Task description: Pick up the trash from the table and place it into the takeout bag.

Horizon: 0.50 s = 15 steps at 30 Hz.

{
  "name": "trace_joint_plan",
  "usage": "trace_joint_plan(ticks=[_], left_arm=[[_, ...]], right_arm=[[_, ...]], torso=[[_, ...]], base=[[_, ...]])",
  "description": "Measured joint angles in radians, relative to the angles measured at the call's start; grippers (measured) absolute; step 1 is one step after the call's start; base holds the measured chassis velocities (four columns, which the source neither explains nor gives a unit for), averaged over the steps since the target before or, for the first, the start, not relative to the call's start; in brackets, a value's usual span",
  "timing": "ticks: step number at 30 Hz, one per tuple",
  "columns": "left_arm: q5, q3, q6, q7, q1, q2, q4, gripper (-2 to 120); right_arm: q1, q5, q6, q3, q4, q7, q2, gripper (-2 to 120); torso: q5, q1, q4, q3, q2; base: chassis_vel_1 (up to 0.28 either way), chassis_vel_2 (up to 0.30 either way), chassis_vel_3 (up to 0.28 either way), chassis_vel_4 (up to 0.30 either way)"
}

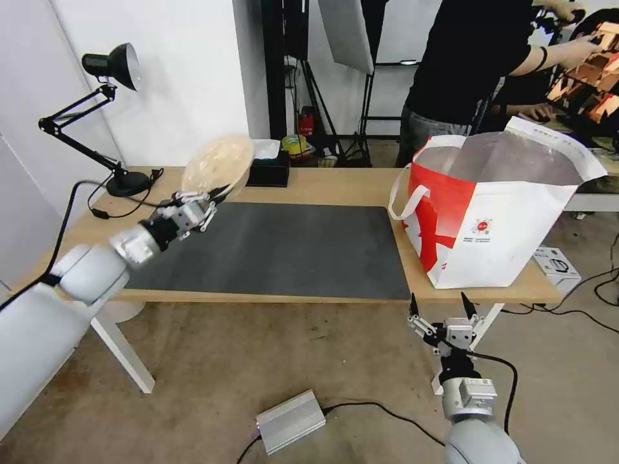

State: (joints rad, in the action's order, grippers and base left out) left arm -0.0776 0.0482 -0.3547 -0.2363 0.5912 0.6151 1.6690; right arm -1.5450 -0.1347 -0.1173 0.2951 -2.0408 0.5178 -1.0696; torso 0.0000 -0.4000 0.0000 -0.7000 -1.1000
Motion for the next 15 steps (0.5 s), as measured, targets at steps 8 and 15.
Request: trace_joint_plan(ticks=[8,15], left_arm=[[0.014,-0.246,-0.017,-0.019,-0.287,0.066,-0.101,0],[0.037,-0.386,-0.043,-0.034,-0.454,0.168,-0.217,0]], right_arm=[[0.01,0.028,0.002,-0.017,-0.002,-0.004,-0.01,100],[0.001,0.048,0.002,-0.02,-0.004,-0.005,-0.022,100]], torso=[[0.0,0.0,0.0,0.0,0.0],[0.0,0.0,-0.0001,0.0,0.0]], base=[[0.0,0.0,0.0,0.0],[0.0,0.0,0.0,0.0]])
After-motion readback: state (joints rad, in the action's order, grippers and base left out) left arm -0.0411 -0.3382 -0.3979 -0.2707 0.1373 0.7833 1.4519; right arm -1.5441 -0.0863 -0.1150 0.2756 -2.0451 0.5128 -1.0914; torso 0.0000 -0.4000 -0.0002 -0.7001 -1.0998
